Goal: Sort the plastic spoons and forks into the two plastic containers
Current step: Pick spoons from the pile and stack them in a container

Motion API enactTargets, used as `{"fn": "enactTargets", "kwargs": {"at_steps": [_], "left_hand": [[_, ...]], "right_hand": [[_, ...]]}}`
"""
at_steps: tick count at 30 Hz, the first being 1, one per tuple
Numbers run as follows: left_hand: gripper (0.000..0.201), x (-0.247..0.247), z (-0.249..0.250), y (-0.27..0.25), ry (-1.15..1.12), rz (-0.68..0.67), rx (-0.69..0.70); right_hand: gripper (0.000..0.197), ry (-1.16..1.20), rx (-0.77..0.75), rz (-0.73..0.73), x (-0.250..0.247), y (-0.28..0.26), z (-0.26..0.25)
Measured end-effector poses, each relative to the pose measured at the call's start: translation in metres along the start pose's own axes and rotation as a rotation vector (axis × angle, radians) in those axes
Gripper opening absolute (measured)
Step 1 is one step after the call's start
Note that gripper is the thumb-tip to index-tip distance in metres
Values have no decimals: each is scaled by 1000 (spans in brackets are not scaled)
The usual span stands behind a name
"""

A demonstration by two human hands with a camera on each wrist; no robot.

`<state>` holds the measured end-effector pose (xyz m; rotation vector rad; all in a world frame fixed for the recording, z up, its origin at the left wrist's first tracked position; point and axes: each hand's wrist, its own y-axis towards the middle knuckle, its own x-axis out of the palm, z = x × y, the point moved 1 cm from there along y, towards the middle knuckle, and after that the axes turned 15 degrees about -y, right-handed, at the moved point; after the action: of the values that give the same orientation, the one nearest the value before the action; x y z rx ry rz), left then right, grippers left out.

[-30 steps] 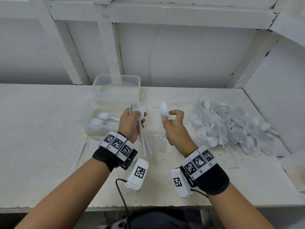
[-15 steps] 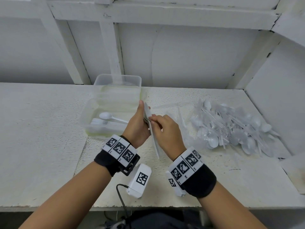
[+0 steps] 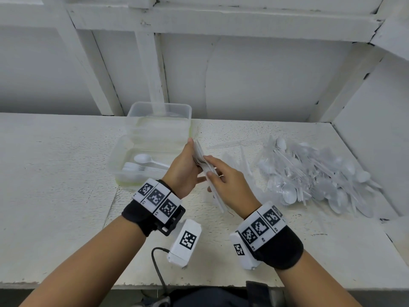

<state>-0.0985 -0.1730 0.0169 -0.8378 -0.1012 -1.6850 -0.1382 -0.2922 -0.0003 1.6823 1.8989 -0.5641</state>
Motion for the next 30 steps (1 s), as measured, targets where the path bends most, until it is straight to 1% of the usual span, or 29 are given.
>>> {"fn": "enactTargets", "kwargs": {"at_steps": [2, 5, 6, 8, 10, 14, 16, 17, 19, 21, 23, 26, 28, 30], "left_hand": [[50, 1, 4, -2, 48, -5, 26], [30, 1, 11, -2, 101, -43, 90], [27, 0, 14, -1, 108, -54, 109], [27, -3, 21, 1, 106, -60, 138], [25, -4, 27, 2, 95, -58, 154], [23, -5, 31, 4, 75, -28, 164], [24, -5, 32, 5, 92, -12, 166], [23, -6, 33, 6, 113, -3, 168], [21, -8, 35, 7, 175, 24, 171], [23, -12, 36, 10, 219, 59, 178], [27, -16, 38, 12, 231, 92, 196], [29, -20, 43, 13, 215, 129, 231], [29, -23, 48, 12, 237, 135, 246], [29, -29, 55, 11, 303, 134, 249]], "right_hand": [[37, 71, 36, -38, -3, 4, 1], [35, 289, 89, -88, -11, 8, 1], [36, 368, 93, -98, -14, 9, 1], [37, 465, 91, -113, -21, 11, 0], [33, 472, 74, -123, -24, 15, -1], [30, 402, 62, -154, -27, 21, -8], [30, 327, 48, -163, -25, 23, -11], [33, 278, 40, -165, -24, 24, -12], [45, 167, 26, -164, -21, 27, -11], [52, 56, 7, -152, -18, 29, -10], [52, -104, -31, -106, -15, 32, -10], [44, -359, -93, 44, -9, 37, -12], [39, -405, -118, 111, -6, 43, -14], [37, -407, -135, 114, -6, 51, -16]]}}
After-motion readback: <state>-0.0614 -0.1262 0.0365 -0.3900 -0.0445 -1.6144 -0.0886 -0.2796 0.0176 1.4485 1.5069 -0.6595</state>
